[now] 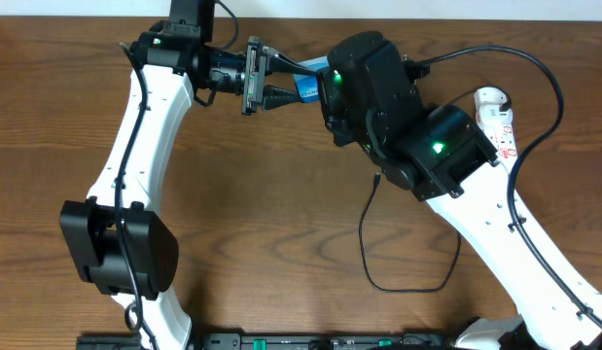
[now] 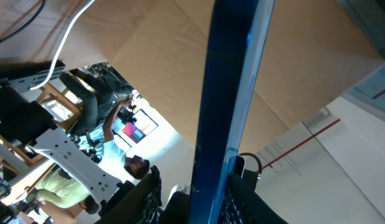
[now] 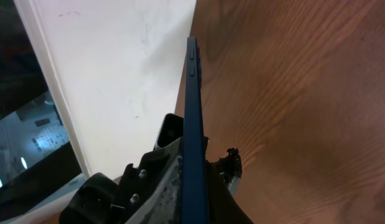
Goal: Plug charger to phone and switch on socket
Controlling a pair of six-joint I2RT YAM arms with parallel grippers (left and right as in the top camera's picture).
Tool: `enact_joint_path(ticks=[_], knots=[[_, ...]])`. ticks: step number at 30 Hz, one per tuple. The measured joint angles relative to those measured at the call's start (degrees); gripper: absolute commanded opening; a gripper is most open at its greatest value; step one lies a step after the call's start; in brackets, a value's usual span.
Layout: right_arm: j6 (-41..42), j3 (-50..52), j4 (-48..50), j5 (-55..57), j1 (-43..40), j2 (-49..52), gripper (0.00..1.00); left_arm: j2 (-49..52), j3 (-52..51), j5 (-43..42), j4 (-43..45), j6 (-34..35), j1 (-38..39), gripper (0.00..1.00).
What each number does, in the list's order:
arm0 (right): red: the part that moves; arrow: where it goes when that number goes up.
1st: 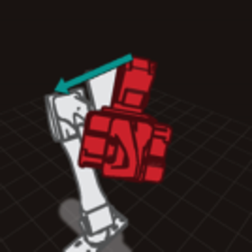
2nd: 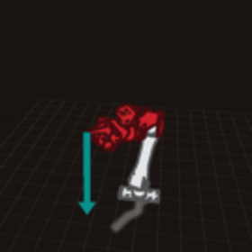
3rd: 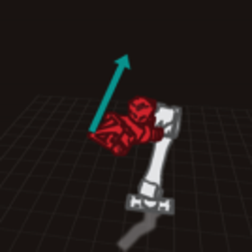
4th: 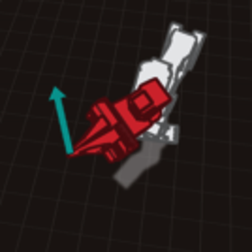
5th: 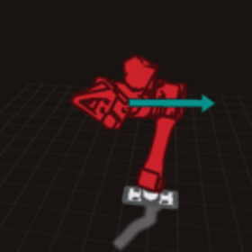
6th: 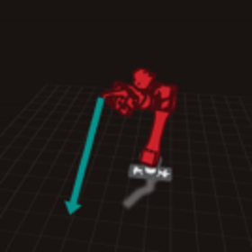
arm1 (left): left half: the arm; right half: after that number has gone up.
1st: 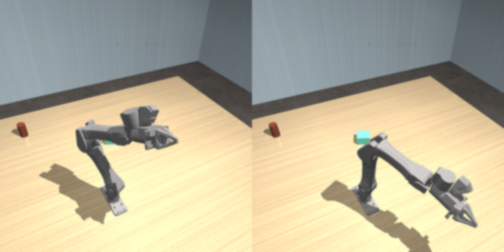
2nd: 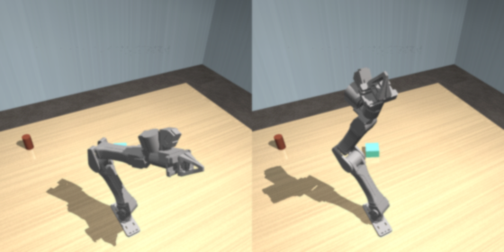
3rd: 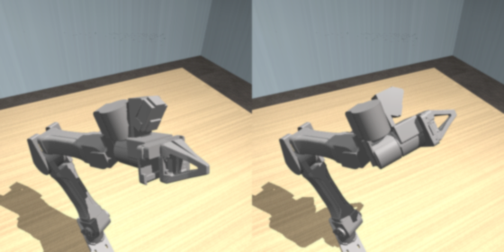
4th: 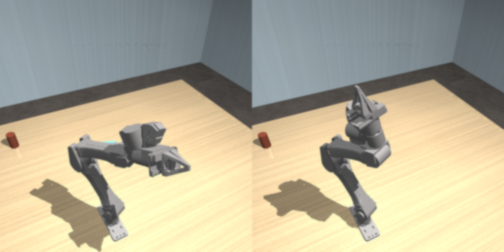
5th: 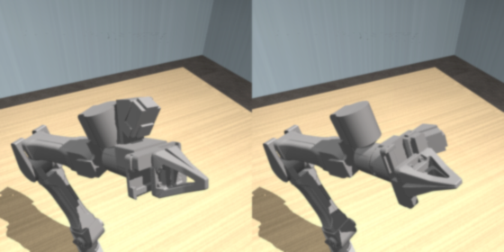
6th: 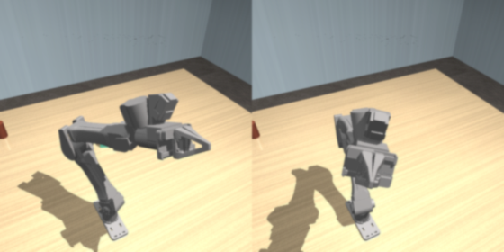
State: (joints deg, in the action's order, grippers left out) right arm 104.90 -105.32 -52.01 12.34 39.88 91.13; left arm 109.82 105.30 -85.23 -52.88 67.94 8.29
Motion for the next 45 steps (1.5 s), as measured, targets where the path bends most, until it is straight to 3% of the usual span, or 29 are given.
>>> enact_joint_path(ticks=[12,20,27,29,33,40,45], knots=[[1.5,0.0,0.0,-1.1,0.4,0.0,0.01,0.0,0.0,0.0,0.0,0.5,0.0,0.28],[3.0,0.1,0.2,-1.5,0.4,0.1,0.01,0.0,0.0,-0.2,0.3,0.8,-0.1,0.09],[5.6,0.1,0.5,-1.9,0.4,0.2,0.02,0.0,0.0,-0.7,0.5,0.7,-0.4,0.08],[5.6,0.1,0.5,-1.9,0.4,0.2,0.12,0.0,0.0,-0.6,0.5,0.7,-0.4,0.08],[3.5,0.1,1.0,-2.1,0.5,0.2,0.47,0.0,0.0,-0.2,0.2,1.2,-0.4,0.07],[-2.8,0.1,1.9,0.4,0.5,0.2,0.73,0.0,0.0,1.0,0.0,1.3,-0.3,0.07],[-11.6,0.1,1.9,1.6,-1.4,0.2,0.90,0.0,0.0,4.3,0.2,1.2,-0.3,0.07]])
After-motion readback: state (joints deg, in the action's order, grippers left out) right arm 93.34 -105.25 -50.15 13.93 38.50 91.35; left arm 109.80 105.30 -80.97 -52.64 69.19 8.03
